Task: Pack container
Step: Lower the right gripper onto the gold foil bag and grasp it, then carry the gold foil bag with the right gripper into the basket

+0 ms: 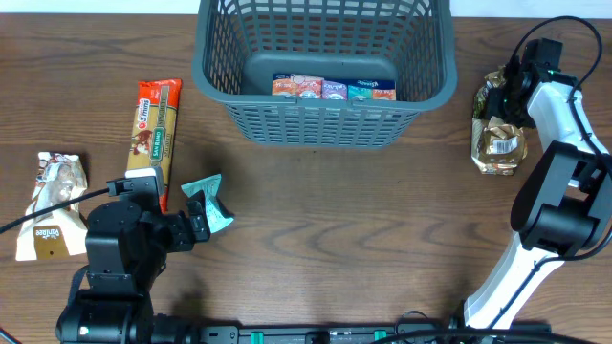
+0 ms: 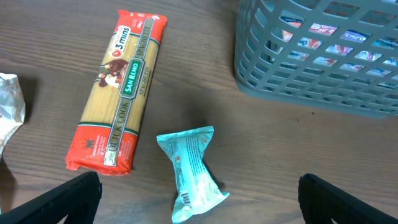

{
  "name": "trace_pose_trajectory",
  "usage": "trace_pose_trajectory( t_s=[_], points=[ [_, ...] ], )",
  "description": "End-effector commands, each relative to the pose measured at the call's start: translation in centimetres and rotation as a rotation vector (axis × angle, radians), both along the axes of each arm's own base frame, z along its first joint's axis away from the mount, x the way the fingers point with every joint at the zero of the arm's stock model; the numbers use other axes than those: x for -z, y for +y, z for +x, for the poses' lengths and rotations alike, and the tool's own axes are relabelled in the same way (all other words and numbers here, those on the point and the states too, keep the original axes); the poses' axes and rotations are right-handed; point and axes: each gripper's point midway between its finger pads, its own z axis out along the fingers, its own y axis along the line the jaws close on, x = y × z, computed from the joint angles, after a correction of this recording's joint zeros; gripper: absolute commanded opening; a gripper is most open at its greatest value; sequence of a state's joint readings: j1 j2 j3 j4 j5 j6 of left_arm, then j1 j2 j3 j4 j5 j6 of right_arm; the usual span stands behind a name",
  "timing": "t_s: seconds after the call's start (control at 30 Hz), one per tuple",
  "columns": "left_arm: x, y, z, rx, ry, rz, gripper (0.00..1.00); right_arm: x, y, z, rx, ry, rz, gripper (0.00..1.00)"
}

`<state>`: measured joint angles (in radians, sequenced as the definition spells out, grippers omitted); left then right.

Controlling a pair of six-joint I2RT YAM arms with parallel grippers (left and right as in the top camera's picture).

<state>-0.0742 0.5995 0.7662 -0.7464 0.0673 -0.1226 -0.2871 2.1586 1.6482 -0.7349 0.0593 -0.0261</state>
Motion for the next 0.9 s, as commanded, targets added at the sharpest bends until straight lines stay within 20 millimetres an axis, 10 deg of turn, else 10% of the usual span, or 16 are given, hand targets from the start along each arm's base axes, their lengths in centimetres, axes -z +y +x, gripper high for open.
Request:
trace_pose_trajectory(
  t_s=[0.0, 0.33, 0.87],
  points=[
    [-0.8, 0.1, 0.1, 0.003, -0.02, 0.019, 0.98, 7.8, 2.2, -4.2, 0.002, 0.196, 0.128, 0.01],
    [-0.8, 0.1, 0.1, 0.003, -0.019, 0.019, 0.98, 4.6, 2.4, -2.5, -0.014, 0.139, 0.123, 0.01],
    [-0.8, 0.1, 0.1, 0.003, -0.019, 0.019, 0.98, -17.6, 1.9, 0.5, -0.041, -0.315, -0.024, 0.01]
  ],
)
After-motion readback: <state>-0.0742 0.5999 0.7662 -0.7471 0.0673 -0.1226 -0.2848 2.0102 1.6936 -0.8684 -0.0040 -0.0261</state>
